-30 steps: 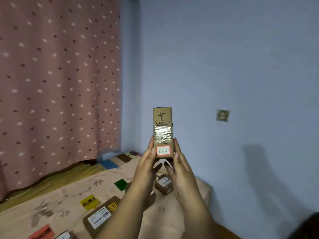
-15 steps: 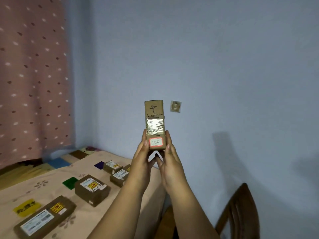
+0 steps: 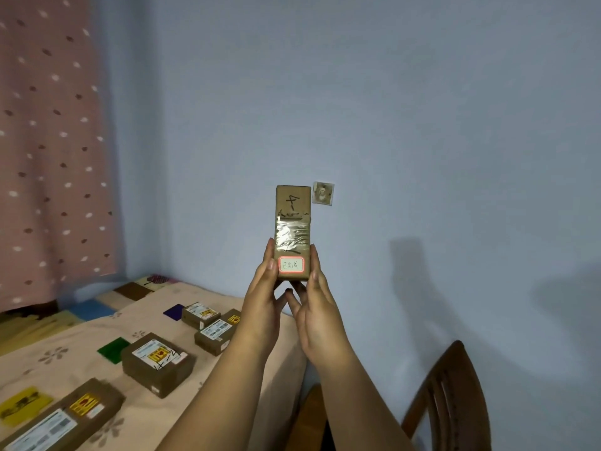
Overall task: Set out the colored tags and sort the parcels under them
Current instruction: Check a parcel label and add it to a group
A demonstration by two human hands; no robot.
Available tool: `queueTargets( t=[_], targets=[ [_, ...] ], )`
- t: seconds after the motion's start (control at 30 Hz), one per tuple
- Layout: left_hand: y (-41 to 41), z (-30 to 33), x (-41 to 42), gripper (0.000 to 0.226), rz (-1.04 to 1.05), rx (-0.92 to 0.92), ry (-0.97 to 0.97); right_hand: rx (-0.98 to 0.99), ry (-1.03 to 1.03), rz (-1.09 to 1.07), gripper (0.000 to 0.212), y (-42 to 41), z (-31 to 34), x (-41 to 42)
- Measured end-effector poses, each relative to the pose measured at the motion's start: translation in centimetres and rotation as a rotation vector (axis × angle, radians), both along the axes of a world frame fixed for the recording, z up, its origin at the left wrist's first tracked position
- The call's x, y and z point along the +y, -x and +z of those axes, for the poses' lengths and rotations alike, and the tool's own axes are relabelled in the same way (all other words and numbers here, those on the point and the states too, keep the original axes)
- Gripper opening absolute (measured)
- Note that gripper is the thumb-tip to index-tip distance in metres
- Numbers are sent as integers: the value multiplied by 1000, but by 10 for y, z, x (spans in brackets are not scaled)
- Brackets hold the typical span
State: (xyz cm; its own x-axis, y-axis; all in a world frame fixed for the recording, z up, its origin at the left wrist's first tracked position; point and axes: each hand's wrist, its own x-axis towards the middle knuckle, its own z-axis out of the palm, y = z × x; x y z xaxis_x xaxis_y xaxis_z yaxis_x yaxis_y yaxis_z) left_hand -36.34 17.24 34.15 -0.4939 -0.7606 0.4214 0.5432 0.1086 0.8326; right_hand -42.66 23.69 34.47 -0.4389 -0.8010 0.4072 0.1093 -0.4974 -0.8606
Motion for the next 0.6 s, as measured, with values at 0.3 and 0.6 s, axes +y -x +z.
queueTargets(
  t=[0.3,0.6],
  targets=[
    [28,6,-74,42,-8,19,2,5,14,23,41,34,2,-77],
    [24,14,-166,50,89,-46,64,6,16,93,37,42,6,-177]
  ],
)
